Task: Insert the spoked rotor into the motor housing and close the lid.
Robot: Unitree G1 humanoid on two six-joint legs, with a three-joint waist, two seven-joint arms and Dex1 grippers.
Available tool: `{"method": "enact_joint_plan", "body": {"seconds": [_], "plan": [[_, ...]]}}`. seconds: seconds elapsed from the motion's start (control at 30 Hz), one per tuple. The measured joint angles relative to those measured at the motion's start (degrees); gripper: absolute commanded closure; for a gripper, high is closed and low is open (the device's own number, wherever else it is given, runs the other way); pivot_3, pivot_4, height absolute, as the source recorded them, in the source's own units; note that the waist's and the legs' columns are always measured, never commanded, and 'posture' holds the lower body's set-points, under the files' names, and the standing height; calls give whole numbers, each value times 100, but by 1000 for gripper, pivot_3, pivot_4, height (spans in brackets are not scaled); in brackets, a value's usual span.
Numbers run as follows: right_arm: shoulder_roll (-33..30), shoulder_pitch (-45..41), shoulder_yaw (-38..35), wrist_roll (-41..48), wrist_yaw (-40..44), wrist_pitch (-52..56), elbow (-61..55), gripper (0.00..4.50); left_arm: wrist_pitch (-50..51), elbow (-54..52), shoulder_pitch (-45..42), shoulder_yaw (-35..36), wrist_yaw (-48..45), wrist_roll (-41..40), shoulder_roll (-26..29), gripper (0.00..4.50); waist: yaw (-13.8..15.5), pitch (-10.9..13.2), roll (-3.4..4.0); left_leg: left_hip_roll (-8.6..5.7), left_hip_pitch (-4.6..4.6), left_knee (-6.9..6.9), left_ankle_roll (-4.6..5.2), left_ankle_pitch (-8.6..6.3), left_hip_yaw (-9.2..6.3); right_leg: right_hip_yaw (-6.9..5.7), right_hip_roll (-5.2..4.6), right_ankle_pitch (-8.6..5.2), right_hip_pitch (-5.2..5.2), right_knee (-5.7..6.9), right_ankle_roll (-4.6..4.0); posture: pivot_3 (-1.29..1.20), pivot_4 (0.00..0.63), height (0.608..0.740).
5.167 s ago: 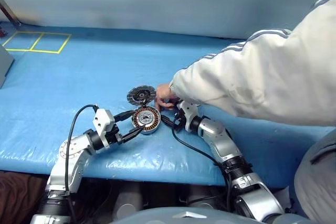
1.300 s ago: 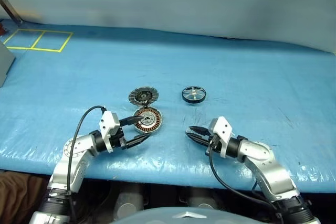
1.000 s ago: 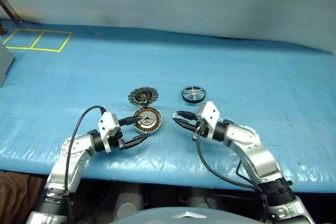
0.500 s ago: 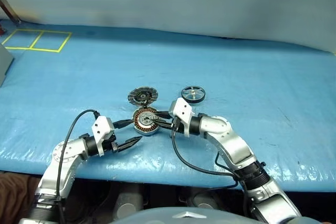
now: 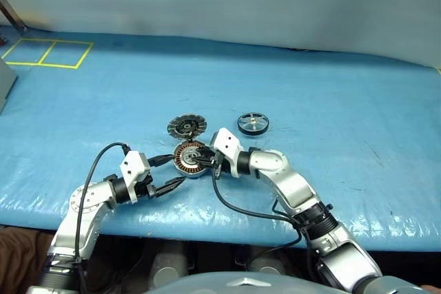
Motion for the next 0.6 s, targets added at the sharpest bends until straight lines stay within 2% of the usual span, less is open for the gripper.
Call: {"method": "enact_joint_plan", "body": {"seconds": [0.6], "plan": [[109,-157,47,-79,67,-71,264,3835,16,-52,34,-2,83,-2,-7,1082,-4,0,0,0,3,0,-9,-4,-1,0,0,0,-1,0,0,0,150,740]]}}
